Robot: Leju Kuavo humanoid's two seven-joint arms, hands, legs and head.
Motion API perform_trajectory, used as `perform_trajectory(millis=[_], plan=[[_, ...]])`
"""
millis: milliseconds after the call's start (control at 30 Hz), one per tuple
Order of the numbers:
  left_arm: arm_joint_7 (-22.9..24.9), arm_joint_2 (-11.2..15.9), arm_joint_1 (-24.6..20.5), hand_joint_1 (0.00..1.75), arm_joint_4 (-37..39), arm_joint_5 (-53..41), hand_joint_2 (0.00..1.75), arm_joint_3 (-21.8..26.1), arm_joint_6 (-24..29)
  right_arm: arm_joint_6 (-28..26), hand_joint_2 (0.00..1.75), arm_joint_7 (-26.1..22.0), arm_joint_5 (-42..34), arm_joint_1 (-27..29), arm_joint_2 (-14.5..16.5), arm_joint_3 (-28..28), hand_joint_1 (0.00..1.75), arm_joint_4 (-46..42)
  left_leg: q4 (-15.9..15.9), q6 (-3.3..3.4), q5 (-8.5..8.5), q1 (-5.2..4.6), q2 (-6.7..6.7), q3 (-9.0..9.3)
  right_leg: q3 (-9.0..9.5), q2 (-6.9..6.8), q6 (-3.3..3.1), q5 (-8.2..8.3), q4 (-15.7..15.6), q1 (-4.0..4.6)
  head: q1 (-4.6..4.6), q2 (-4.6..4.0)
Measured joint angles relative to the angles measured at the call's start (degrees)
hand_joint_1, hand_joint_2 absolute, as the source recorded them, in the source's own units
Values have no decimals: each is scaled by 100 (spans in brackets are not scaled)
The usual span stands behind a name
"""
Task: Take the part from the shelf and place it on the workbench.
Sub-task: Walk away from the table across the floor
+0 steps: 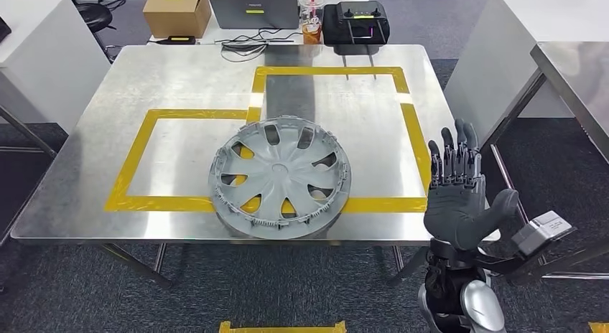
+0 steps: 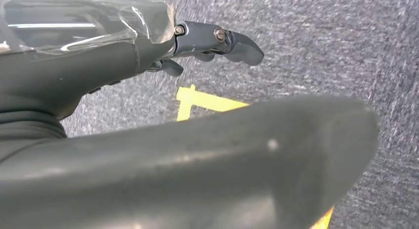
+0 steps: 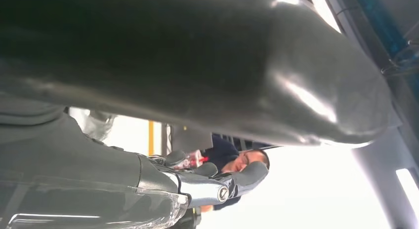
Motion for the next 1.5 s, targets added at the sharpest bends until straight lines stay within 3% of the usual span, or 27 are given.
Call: perform_trajectory(millis=[67, 133, 200, 233, 267, 367, 433, 500, 567, 600, 667, 733, 767, 800, 867, 933, 1033, 1067, 1133, 1200, 1233, 1267, 1300, 1367, 1433, 1500], plan=[[2, 2, 7, 0, 0, 2, 0, 1, 4, -3, 0, 11, 42, 28, 15, -13, 0, -21, 164, -71, -171, 28, 3, -82, -51, -8, -94, 61, -12, -18, -11, 0], [4, 3, 13, 0, 0, 14, 0, 2, 7, -4, 0, 28, 66, 59, 32, -20, 0, -39, 758, -137, -644, 50, 8, -293, -123, -16, -160, 133, -16, -22, -29, 0], [5, 8, 14, 0, 0, 38, 0, 2, 8, -5, 0, 40, 75, 96, 38, -23, 0, -44, 1461, -176, -1034, 59, 9, -494, -218, -19, -177, 205, -9, -11, -35, 0], [5, 8, 14, 0, 0, 51, 0, 2, 8, -8, 0, 48, 80, 114, 40, -25, 0, -44, 1595, -179, -1072, 60, 9, -483, -262, -18, -174, 240, -6, -4, -36, 0], [6, 8, 14, 0, 0, 62, 0, 1, 9, -15, 0, 56, 87, 130, 43, -28, 0, -44, 1480, -168, -998, 58, 9, -346, -300, -17, -167, 272, -4, 6, -36, 0], [4, 18, 6, 0, -1, 75, 0, 1, 27, -37, 0, 85, 109, 171, 57, -53, 0, -57, 308, -56, -632, 27, 7, 463, -362, -14, -133, 358, -6, 40, -31, 0], [-1, 27, -2, 0, -1, 78, 0, 2, 44, -40, 0, 94, 123, 188, 69, -78, 0, -75, -91, 16, -563, -23, 6, 698, -376, -24, -79, 411, -14, 33, -27, 0], [-3, 32, -5, 0, -1, 84, 0, 2, 66, -42, 0, 100, 132, 213, 89, -105, 0, -98, -143, 72, -491, -50, 9, 665, -392, -32, -5, 469, -26, 22, -29, 0], [-3, 27, -21, 0, -1, 87, 0, 2, 86, -43, 0, 102, 140, 242, 100, -141, 0, -125, -238, 148, -363, -28, 28, 615, -481, -25, 20, 369, 83, 27, -18, 0], [-3, 20, -30, 0, 0, 87, 0, 2, 91, -44, 0, 103, 143, 250, 101, -159, 0, -134, -282, 182, -286, -11, 38, 569, -571, -21, 4, 203, 273, 29, -7, 1], [-3, 7, -44, 0, 0, 87, 0, 1, 94, -46, 0, 109, 146, 271, 101, -189, 0, -140, -295, 216, -167, -5, 49, 437, -827, -17, -27, -266, 973, 9, 10, 1], [-5, -9, -46, 0, 0, 79, 0, 0, 101, -45, 0, 124, 160, 310, 102, -225, 0, -141, -287, 209, -61, -3, 54, 286, -950, -17, 34, -497, 1567, -20, 10, 0], [-9, -16, -46, 0, 0, 72, 0, -1, 105, -44, 0, 134, 174, 328, 103, -250, 0, -143, -279, 196, -11, 2, 55, 215, -869, -18, 100, -453, 1588, -38, 11, 0], [-15, -24, -47, 0, 0, 64, 0, -1, 108, -43, 0, 146, 188, 339, 105, -274, 0, -146, -261, 176, 33, 11, 55, 147, -677, -18, 174, -335, 1377, -60, 11, 0], [-25, -33, -50, 0, -1, 57, 0, -1, 109, -41, 0, 165, 214, 347, 112, -311, 0, -159, -178, 122, 94, 20, 52, 11, -95, -20, 271, -150, 552, -93, 15, 0], [-33, -33, -55, 0, -2, 56, 0, -1, 116, -39, 0, 178, 223, 365, 121, -337, 0, -180, -86, 49, 144, 13, 46, -85, 228, 2, 220, -149, 9, -82, 8, 1], [-41, -39, -55, 0, 0, 55, 0, -1, 126, -37, 0, 184, 230, 383, 136, -371, 0, -201, -43, -70, 214, 39, 36, -146, 155, 20, 46, -121, -41, -55, 7, 0], [-42, -42, -54, 0, 0, 55, 0, -1, 126, -36, 0, 185, 231, 383, 142, -378, 0, -203, 21, -105, 124, 56, 33, -184, 118, 12, -21, -76, -41, -57, 5, 0], [-42, -46, -54, 0, 0, 53, 0, -1, 126, -32, 0, 185, 232, 385, 161, -389, 0, -207, 488, -164, -355, 81, 30, -343, 9, -3, -127, 34, -46, -62, 2, 0], [-42, -45, -56, 0, 0, 43, 0, -1, 126, -31, 0, 186, 238, 399, 179, -398, 0, -210, 1236, -202, -861, 86, 29, -528, -112, -6, -158, 148, -40, -39, -10, 0], [-42, -46, -57, 0, 0, 27, 0, -2, 126, -30, 0, 187, 245, 412, 187, -408, 0, -210, 1500, -205, -946, 87, 29, -551, -174, -6, -157, 205, -36, -27, -9, 0], [-41, -47, -58, 0, 0, 8, 0, -2, 123, -26, 0, 194, 253, 431, 197, -422, 0, -212, 1575, -198, -910, 87, 28, -482, -232, -5, -151, 257, -33, -14, -10, 1], [-38, -48, -59, 0, 0, -15, 0, -3, 117, -19, 0, 209, 262, 453, 205, -440, 0, -215, 1442, -177, -795, 84, 26, -307, -291, -4, -143, 309, -31, 1, -10, 1], [-25, -40, -68, 0, -1, -45, 0, -3, 103, 7, 0, 262, 284, 496, 223, -480, 0, -231, 649, -84, -601, 63, 16, 288, -381, -2, -121, 397, -31, 25, -9, 2], [-8, -27, -78, 0, -1, -61, 0, -3, 90, 26, 0, 337, 313, 539, 239, -534, 0, -245, -14, 0, -588, 17, 10, 712, -427, -10, -70, 483, -40, 26, -3, 2], [16, -14, -73, 0, -1, -71, 0, -3, 70, 31, 0, 439, 344, 605, 254, -593, 0, -248, -170, 50, -574, -33, 12, 748, -439, -21, 8, 563, -62, 5, -11, 2]])
